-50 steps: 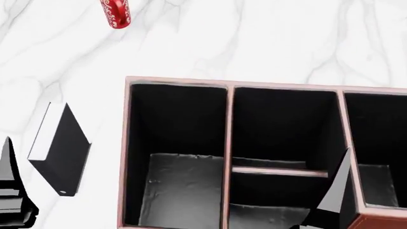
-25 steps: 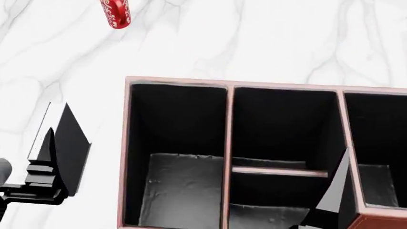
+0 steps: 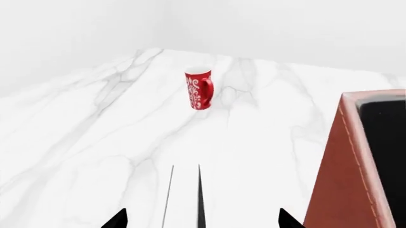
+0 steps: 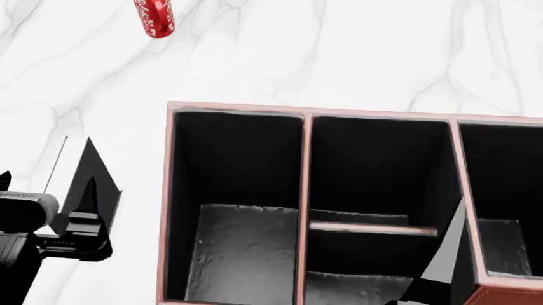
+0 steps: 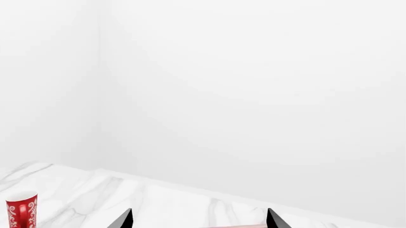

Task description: Pick up the book and place it in the left compartment of the caddy.

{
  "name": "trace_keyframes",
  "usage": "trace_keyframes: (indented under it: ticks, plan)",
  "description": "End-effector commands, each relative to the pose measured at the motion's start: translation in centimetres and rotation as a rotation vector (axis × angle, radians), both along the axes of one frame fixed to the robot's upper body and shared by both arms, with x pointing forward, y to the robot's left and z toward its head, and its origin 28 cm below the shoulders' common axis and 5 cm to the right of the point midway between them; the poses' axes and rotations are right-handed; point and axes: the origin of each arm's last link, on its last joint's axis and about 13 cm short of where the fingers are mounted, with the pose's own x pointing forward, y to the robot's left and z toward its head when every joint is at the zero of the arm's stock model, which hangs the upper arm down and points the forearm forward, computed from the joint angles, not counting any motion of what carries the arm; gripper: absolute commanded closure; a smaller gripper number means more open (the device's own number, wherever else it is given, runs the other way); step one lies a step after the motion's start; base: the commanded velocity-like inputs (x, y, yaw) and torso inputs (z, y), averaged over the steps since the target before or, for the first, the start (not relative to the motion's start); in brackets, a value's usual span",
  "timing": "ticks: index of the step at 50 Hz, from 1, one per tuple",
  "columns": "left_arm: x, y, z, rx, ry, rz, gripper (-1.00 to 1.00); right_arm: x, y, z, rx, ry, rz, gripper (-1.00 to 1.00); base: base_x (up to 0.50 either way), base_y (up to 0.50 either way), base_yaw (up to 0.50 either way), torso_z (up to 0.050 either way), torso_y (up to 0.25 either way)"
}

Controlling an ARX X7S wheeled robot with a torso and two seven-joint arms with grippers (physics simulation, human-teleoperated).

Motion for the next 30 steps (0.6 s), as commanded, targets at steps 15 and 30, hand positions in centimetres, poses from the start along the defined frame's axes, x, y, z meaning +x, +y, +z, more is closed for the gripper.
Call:
trace_keyframes:
  ticks: [15,30]
  plan:
    - [3.2,0.6,-3.2,-0.006,0.12,0.006,-1.0,0.2,-0.3,0.1,-0.004,-0.016,-0.015,-1.0,0.0,0.0,0.0,0.0,0.0]
    - [4.7,1.0,-4.2,-0.018,0.137,0.027,-1.0,0.3,-0.2,-0.1,-0.004,-0.013,-0.01,-1.0,0.0,0.0,0.0,0.0,0.0]
